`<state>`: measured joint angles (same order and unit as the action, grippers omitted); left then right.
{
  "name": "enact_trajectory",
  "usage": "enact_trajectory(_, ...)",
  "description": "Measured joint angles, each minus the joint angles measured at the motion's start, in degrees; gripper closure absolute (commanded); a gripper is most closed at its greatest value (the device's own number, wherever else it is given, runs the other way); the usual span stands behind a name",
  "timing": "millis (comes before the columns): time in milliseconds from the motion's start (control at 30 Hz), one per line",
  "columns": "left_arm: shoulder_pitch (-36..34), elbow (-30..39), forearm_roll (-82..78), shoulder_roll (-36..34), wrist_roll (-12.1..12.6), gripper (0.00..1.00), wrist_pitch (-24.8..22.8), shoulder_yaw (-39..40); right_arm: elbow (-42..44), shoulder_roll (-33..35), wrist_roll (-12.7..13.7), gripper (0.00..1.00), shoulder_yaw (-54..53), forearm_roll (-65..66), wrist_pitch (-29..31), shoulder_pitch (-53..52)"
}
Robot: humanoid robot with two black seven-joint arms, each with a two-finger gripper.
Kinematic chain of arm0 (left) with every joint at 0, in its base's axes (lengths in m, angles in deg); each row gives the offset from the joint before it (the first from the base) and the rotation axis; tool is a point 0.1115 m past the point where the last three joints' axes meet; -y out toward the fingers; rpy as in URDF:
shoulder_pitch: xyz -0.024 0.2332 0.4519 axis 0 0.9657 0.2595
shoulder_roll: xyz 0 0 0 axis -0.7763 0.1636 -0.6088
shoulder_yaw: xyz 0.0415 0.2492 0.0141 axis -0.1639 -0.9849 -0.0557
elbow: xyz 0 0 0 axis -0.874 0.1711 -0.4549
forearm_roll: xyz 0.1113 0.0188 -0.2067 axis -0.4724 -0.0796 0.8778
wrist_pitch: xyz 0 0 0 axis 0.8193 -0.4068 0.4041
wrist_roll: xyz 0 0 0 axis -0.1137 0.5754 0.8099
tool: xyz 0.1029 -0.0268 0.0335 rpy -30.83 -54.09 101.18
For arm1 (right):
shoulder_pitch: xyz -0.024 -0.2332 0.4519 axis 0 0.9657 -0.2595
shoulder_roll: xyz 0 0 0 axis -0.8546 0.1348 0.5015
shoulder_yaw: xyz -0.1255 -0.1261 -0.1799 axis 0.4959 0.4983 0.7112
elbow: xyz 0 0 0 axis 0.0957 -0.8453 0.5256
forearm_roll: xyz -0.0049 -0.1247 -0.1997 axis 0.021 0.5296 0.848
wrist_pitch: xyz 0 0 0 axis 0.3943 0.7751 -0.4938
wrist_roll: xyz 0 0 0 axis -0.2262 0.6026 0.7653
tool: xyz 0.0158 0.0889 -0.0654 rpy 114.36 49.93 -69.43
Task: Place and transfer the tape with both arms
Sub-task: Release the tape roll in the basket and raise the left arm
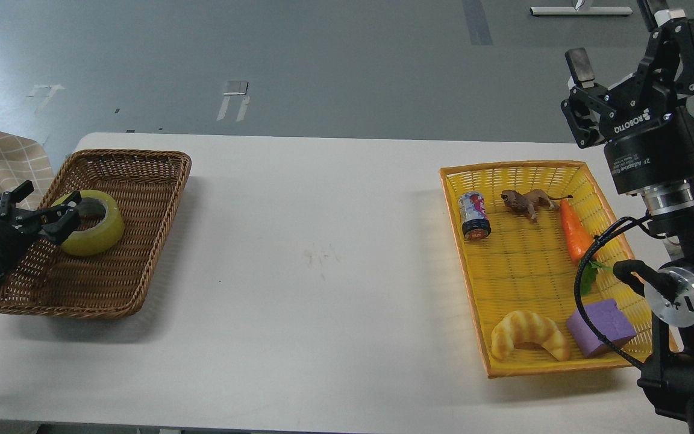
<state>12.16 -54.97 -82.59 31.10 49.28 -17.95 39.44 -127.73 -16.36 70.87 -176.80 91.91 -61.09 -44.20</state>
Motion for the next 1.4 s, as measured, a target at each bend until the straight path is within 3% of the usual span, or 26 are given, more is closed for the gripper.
enact_trajectory(267,-7.87,3.28,15.05,4.59,0.03,0.02,-2.42,0.16,0.27,-0.06,-0.09,0.00,0.05,0.00,0.00,-0.74)
enact_trajectory(401,-13.72,5.51,21.48,8.52,0.03,0.02,-9.88,0.42,0.50,0.21,0.20,0.00,0.26,0.14,0.00,-1.48)
enact_trajectory(568,-19.51,17.98,36.83,9.11,0.03,0.02,-23.15,0.80,0.91,0.77,1.14,0.00,0.49,0.33,0.07,-3.76)
enact_trajectory(768,-28.89,27.85,56.49,9.98,0.00,0.02,-32.65,1.88,2.43,2.71,2.88,0.00,0.52,0.43,0.10,-8.25)
enact_trajectory(1002,-33.29,33.78,70.67,17.63,0.27,0.02,-33.48,6.50,3.28,2.77,3.03,0.00,0.57,0.49,0.10,-11.91)
enact_trajectory(1269,-27.67,37.28,71.34,24.65,0.00,0.02,-33.42,12.96,3.98,2.99,2.58,0.00,4.31,0.09,0.88,-14.91)
enact_trajectory(1402,-27.01,39.30,70.63,25.13,0.00,0.02,-36.45,13.09,4.35,3.00,2.45,0.00,4.94,0.10,0.88,-15.08)
